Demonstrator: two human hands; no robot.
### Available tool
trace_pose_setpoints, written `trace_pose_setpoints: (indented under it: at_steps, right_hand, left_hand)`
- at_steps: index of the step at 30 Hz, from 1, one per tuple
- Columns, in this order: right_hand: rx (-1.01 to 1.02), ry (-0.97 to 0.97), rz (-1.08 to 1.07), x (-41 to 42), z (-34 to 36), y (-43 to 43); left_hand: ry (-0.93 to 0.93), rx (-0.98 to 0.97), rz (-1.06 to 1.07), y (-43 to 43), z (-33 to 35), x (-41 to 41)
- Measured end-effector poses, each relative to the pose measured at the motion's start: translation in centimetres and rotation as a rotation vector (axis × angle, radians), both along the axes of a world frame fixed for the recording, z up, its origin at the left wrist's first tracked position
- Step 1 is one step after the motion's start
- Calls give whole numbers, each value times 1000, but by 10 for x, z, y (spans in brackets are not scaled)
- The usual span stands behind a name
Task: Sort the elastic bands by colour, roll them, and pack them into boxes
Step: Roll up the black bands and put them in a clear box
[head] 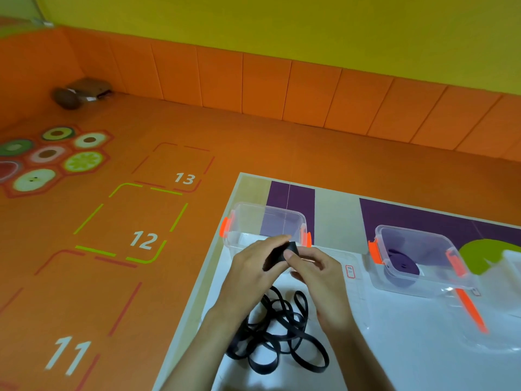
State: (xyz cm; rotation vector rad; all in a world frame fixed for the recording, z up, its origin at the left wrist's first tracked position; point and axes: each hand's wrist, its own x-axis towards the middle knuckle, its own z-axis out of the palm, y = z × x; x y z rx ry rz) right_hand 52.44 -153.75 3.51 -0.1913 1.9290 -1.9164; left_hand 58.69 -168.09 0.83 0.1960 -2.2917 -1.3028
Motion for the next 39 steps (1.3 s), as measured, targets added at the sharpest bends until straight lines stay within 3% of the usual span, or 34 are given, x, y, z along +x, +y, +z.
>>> trace_pose_setpoints:
  at_steps: [3, 8, 10, 14, 17, 22, 26, 33, 39]
  right_hand:
    - [-42, 28, -41, -3, 2, 0]
    - [-245, -256, -35, -4, 3, 2]
    - [-252, -321, 14, -4, 1, 4]
    - [-77, -83, -25, 0, 5, 0]
    - [-46, 22, -55, -3, 6, 2]
    - [-285, -305, -32, -8, -1, 9]
    - [-288, -389, 19, -12, -9, 9]
    - [-179, -91, 229, -22, 1, 25]
    - [-366, -166, 196, -18, -4, 18]
  left_hand:
    - [8, 0, 11, 3, 3, -3]
    - [138, 274, 18, 1, -1, -4]
    - [139, 299, -17, -2, 1, -3]
    - [84, 104, 53, 2, 5, -4]
    - [78, 103, 35, 4, 5, -6]
    - [166, 354, -19, 1, 2, 0]
    - [147, 373, -46, 4, 2, -1]
    - [139, 543, -69, 0, 9, -4]
    - [86, 592, -86, -3, 18, -12]
